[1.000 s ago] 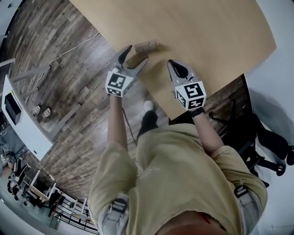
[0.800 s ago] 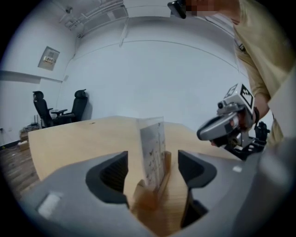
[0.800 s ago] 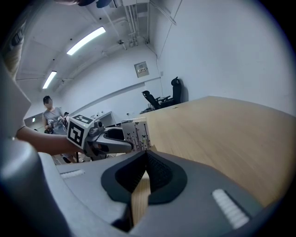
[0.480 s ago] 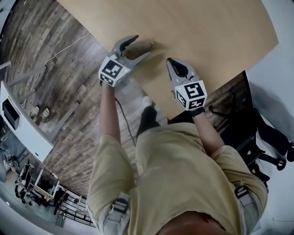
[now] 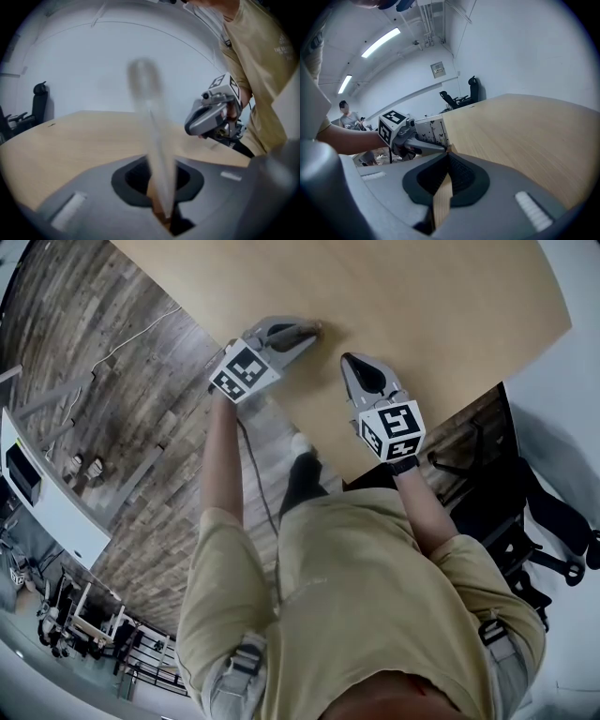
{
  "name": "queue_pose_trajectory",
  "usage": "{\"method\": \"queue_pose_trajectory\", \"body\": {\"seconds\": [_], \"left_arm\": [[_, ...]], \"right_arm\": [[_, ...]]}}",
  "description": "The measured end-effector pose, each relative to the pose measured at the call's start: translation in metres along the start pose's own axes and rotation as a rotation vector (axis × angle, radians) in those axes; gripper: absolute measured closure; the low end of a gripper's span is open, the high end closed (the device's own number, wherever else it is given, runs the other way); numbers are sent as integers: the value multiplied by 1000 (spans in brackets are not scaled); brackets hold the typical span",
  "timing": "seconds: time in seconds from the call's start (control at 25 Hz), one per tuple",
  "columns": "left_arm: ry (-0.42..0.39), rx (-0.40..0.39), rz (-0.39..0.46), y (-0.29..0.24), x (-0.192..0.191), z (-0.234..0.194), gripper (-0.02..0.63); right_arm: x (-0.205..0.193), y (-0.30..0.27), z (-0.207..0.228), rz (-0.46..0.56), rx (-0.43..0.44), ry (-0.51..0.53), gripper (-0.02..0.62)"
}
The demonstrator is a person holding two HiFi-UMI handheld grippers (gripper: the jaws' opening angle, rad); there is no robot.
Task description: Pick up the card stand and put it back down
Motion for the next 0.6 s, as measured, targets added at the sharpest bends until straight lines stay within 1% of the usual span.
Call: {"method": "queue_pose_trajectory", "body": {"seconds": [0.04,0.16,0.24,0.4,0.6], "left_arm": [[-7,-18,-12,-2,1,0,570],[-13,-62,-30,-6,3,0,572],[-1,-72,-34,-7,2,0,577],[-3,-49,-64,-2,5,1,578],[-6,-6,-42,7,25,15,578]], "right_arm": [[0,0,0,-1,0,-3,592],[1,1,1,-5,-3,-22,592],[1,-1,1,-2,-3,-33,592],[9,-6,-1,27,-5,-45,592],[26,13,1,87,-54,-59,592]]}}
Point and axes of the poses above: the fingertips, and each gripper's own axes: y backward along the fingers, z to its right, x out of its top, the point moved 10 cm from there along y, backward along the fingers, and after that the axes turned 5 degrees about -x, right-handed, at the moved point
